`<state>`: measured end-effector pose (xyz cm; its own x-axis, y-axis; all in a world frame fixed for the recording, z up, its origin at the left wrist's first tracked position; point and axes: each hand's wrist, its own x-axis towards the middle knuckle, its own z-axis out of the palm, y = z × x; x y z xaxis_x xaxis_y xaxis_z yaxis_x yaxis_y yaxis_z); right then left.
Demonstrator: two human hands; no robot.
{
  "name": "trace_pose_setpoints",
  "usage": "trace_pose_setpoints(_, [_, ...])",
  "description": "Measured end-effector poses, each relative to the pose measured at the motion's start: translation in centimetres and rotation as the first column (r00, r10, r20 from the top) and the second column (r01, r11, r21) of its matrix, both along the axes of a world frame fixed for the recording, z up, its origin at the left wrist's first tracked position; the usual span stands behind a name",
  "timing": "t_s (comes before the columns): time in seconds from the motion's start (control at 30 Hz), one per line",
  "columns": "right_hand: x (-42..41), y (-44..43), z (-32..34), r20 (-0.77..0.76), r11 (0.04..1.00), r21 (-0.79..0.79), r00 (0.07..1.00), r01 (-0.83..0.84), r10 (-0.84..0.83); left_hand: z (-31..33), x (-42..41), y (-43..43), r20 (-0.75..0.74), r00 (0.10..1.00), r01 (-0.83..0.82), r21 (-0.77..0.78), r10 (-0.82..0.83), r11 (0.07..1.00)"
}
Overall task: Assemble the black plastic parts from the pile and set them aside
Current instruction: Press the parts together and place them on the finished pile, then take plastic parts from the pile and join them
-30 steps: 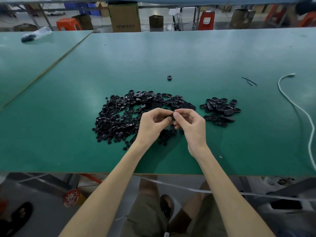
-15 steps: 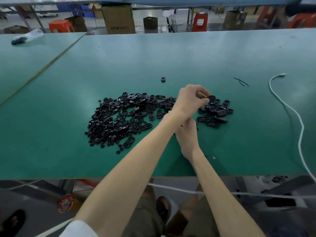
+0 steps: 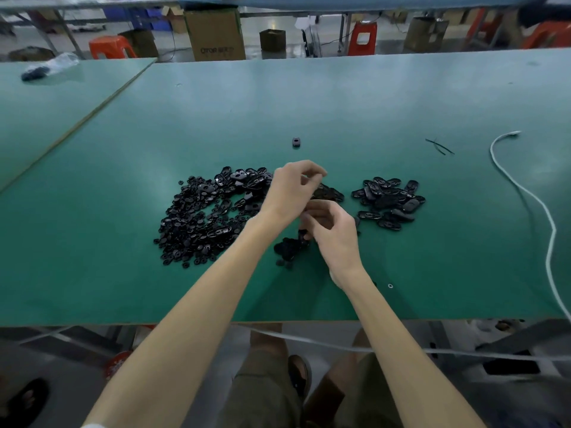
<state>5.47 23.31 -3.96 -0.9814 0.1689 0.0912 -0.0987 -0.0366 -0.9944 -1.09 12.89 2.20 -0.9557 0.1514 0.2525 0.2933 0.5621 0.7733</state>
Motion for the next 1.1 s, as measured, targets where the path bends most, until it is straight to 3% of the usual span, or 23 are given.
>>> trace_pose_setpoints(0.27, [0.2, 0.0, 0.1, -0.002, 0.999, -0.032, 1.000, 0.009, -0.009, -2.3, 1.1, -7.2, -0.125, 0.961, -0.277, -0.337, 0.248, 0.900])
trace_pose_setpoints(0.4, [0.2, 0.1, 0.1, -0.006, 0.999, -0.033, 1.000, 0.008, -0.008, -2.7, 2.0, -9.4, -0.149, 0.933, -0.360, -0.348, 0.328, 0.866])
trace_pose_setpoints(0.6, [0.1, 0.1, 0.0, -0.010, 1.000, -0.019, 1.000, 0.009, -0.010, -3.5, 3.0, -10.5, -0.024, 0.974, -0.218, -0.371, 0.225, 0.903])
trace_pose_setpoints(0.73, [0.1, 0.1, 0.0, -0.009, 1.000, -0.012, 1.000, 0.008, -0.008, -3.9, 3.2, -10.5, -0.057, 0.975, -0.222, -0.330, 0.215, 0.918])
trace_pose_setpoints(1.0, [0.3, 0.1, 0.2, 0.005, 1.000, 0.001, 1.000, 0.003, -0.003, -4.4, 3.0, -10.3, -0.098, 0.972, -0.233, -0.390, 0.212, 0.891])
trace_pose_setpoints(1.1, [0.3, 0.0, 0.3, 0.009, 1.000, 0.015, 1.000, -0.001, 0.001, -4.8, 3.0, -9.9, -0.113, 0.963, -0.267, -0.306, 0.244, 0.914])
